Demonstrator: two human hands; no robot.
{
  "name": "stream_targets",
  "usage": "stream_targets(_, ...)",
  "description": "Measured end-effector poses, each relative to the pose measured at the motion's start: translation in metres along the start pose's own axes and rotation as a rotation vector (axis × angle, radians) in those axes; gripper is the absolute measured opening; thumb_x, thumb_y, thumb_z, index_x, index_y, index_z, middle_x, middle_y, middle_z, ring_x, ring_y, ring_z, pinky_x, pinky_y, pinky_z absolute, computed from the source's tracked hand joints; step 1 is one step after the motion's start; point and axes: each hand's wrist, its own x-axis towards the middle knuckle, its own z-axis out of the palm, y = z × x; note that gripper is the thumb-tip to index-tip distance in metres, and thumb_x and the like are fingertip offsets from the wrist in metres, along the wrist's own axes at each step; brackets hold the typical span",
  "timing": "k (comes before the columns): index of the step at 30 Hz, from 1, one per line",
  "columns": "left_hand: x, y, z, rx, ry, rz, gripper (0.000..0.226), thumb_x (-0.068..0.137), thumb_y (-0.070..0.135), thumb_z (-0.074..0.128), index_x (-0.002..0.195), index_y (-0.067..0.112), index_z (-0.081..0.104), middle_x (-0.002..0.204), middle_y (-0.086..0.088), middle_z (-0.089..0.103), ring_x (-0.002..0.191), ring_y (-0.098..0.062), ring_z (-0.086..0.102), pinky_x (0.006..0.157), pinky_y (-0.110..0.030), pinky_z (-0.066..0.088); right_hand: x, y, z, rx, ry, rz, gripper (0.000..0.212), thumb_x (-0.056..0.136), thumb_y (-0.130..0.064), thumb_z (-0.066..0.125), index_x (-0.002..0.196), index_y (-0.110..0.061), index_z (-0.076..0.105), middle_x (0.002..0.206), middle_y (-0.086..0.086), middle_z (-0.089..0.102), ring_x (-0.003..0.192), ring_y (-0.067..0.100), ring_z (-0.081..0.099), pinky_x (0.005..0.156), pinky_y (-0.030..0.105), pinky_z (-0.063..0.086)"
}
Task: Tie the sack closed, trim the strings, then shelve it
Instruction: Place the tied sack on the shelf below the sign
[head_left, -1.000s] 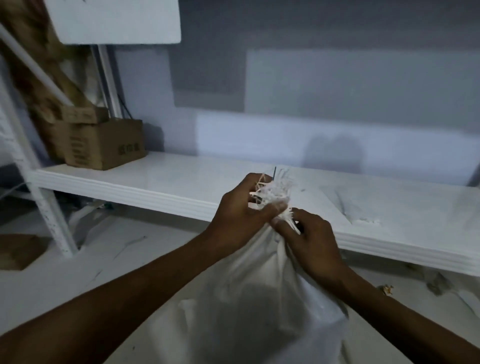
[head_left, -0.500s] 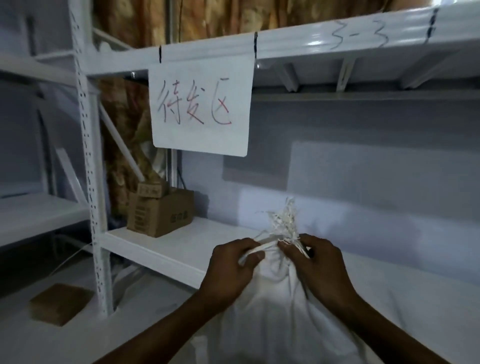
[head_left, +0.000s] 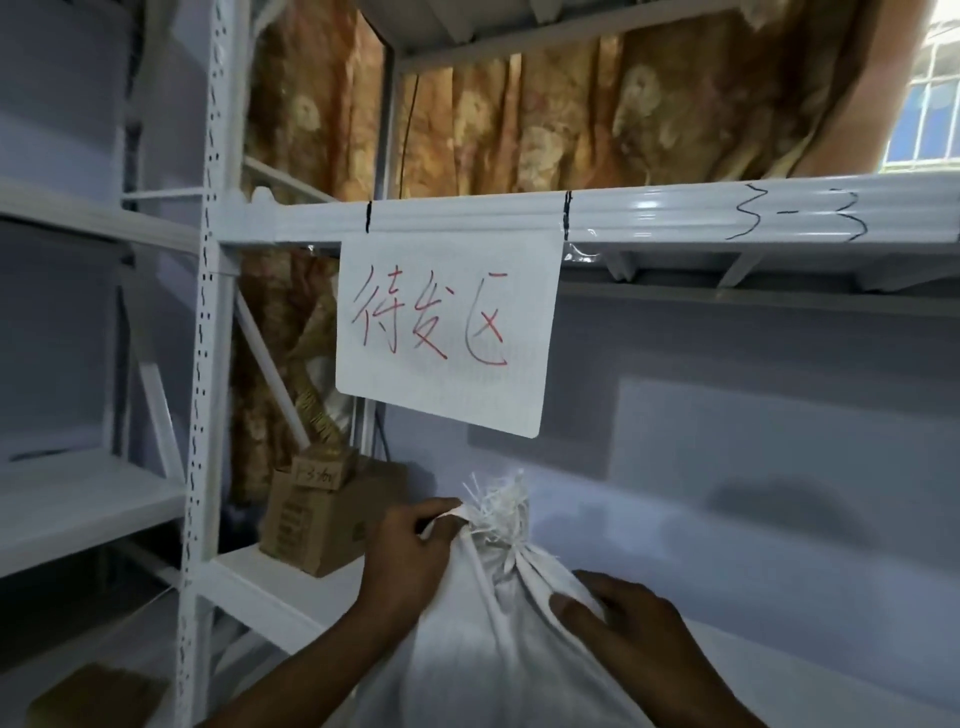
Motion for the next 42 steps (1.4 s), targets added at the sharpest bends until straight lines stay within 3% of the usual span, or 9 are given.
stream_targets(3,0.018,0.001,-0.003,-0.014,0.021,0.001,0.032,0.088,0.010,0.068,0.084,0.041,0.074,0.078,0.031,0.072,0.089,0.007,0.068,0.079,-0.011,0.051,0.021,-0.009,-0.001,0.009,0.041,-0.035,0.017,0.091,-0.044,0.058,0.091,-0.041,0.075,0.088,-0.017,0.075,0.085,-0.008,0.065,0.067,0.003,0.043)
stream_targets(10,0.052,0.003,-0.015,-0.013,0.050,0.042,0.021,0.087,0.004,0.069,0.098,0.019,0.078,0.065,0.039,0.064,0.079,0.020,0.063,0.069,0.002,0.044,0.067,-0.028,-0.003,-0.031,0.110,-0.142,0.041,0.096,-0.033,0.051,0.065,-0.006,0.051,0.056,0.001,0.051,0.050,0.007,0.044,0.054,0.019,0.034)
stream_targets(17,0.075,0.015,-0.023,0.008,0.128,0.109,0.021,0.086,0.007,0.069,0.103,0.019,0.076,0.080,0.028,0.069,0.077,0.017,0.065,0.067,0.000,0.046,0.087,-0.046,-0.008,0.042,0.153,-0.188,0.042,0.096,-0.036,0.049,0.069,-0.005,0.057,0.066,0.013,0.062,0.055,0.006,0.048,0.056,0.024,0.036)
stream_targets(24,0.080,0.008,-0.014,-0.033,0.155,0.074,0.022,0.086,0.016,0.070,0.106,0.025,0.075,0.093,0.017,0.074,0.087,0.006,0.069,0.074,-0.005,0.050,0.107,-0.039,0.003,0.073,0.247,-0.151,0.034,0.095,-0.040,0.051,0.068,-0.027,0.068,0.069,-0.004,0.071,0.070,0.007,0.066,0.071,0.034,0.052)
stream_targets(28,0.082,-0.008,-0.005,0.076,0.190,0.072,0.020,0.086,0.023,0.072,0.103,0.030,0.076,0.097,0.014,0.076,0.092,-0.002,0.070,0.086,-0.026,0.058,0.122,-0.026,0.017,0.027,0.264,-0.128,0.025,0.093,-0.047,0.047,0.077,-0.045,0.066,0.087,-0.011,0.074,0.087,0.008,0.067,0.082,0.038,0.054)
stream_targets(31,0.084,-0.013,0.002,0.199,0.259,0.085,0.015,0.085,0.025,0.072,0.096,0.035,0.076,0.086,0.016,0.071,0.077,0.001,0.066,0.076,-0.005,0.047,0.138,-0.017,0.028,0.029,0.312,-0.126,0.017,0.093,-0.043,0.050,0.086,-0.052,0.062,0.100,-0.011,0.073,0.097,0.012,0.066,0.089,0.036,0.051)
stream_targets(36,0.092,-0.023,0.019,0.269,0.188,-0.071,0.026,0.090,0.040,0.065,0.090,0.019,0.080,0.087,-0.002,0.078,0.065,-0.003,0.057,0.059,-0.003,0.038,0.164,0.007,0.037,0.066,0.410,-0.138,0.021,0.095,-0.025,0.056,0.090,-0.034,0.074,0.084,-0.006,0.073,0.084,0.013,0.067,0.076,0.025,0.047)
stream_targets(39,0.103,-0.032,0.029,0.271,0.115,-0.037,0.026,0.096,0.032,0.057,0.104,0.018,0.077,0.098,0.001,0.076,0.076,0.000,0.054,0.060,0.010,0.030,0.179,0.016,0.037,0.073,0.445,-0.159,0.030,0.097,-0.022,0.055,0.070,-0.034,0.062,0.067,-0.007,0.065,0.069,0.012,0.064,0.064,0.021,0.042)
stream_targets(42,0.113,-0.049,0.037,0.286,0.073,-0.088,0.027,0.099,0.027,0.051,0.102,0.014,0.074,0.091,0.007,0.067,0.075,0.001,0.055,0.072,0.004,0.038,0.191,0.020,0.045,0.077,0.458,-0.197,0.036,0.098,-0.023,0.053,0.063,-0.033,0.054,0.060,-0.007,0.059,0.062,0.009,0.059,0.059,0.024,0.040)
